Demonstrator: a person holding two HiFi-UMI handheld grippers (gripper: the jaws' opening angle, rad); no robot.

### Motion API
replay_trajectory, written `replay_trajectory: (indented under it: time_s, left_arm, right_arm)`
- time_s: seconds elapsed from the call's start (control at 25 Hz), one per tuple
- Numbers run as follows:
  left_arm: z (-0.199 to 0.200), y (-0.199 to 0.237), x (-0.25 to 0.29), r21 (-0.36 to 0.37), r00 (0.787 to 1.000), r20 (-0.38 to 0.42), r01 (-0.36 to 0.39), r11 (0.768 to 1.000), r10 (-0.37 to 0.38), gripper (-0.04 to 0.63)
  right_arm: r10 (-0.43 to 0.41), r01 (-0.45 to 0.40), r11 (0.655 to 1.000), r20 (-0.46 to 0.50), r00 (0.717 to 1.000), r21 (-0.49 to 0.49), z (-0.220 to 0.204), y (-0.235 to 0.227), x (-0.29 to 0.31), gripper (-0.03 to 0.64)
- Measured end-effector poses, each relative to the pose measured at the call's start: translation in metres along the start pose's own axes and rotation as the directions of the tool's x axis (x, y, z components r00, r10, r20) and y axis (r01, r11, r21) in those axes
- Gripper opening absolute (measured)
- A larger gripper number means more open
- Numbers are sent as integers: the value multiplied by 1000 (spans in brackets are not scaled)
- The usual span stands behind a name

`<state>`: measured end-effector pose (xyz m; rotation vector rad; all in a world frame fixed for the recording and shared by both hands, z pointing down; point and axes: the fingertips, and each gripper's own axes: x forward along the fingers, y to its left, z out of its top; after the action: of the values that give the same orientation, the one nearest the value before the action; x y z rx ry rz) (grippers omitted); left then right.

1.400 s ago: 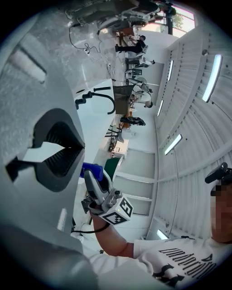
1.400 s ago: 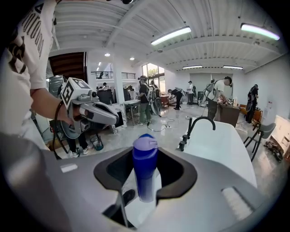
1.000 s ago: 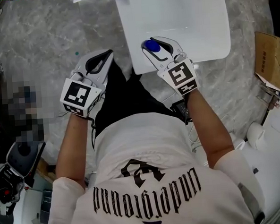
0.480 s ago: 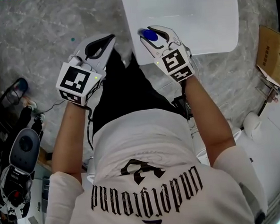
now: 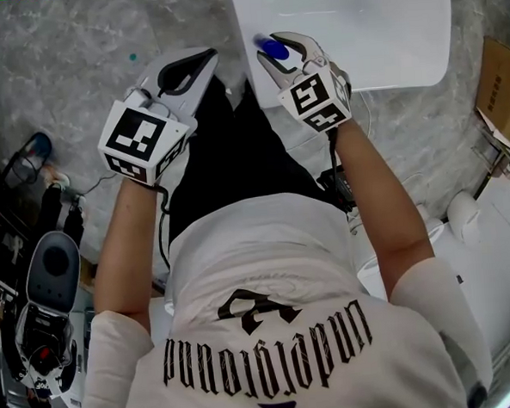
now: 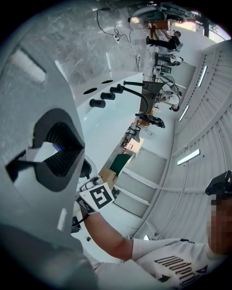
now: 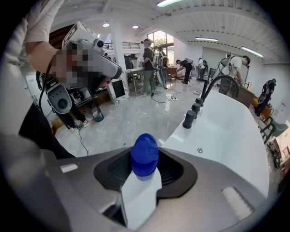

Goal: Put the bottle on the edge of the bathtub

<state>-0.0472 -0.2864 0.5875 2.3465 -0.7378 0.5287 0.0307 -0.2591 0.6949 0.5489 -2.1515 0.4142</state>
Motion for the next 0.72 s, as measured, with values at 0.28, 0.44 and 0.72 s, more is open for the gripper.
replay_trajectory:
  time_s: [0.28, 0.44, 0.72]
  left_arm:
    - [3, 20, 5, -25, 1000, -25, 2, 1000, -3, 6]
    - [2, 34, -1, -33, 1000, -22, 4, 999, -5, 6]
    - [-21, 21, 3, -28, 999, -37, 8, 1000, -9, 6]
  right_arm:
    - [1, -1, 1000, -32, 999, -4, 1, -15, 17, 153]
    - [1, -2, 1000, -35, 999, -17, 14, -16, 27, 153]
    - [7, -8, 1000, -31, 999, -10, -1, 2, 34, 158]
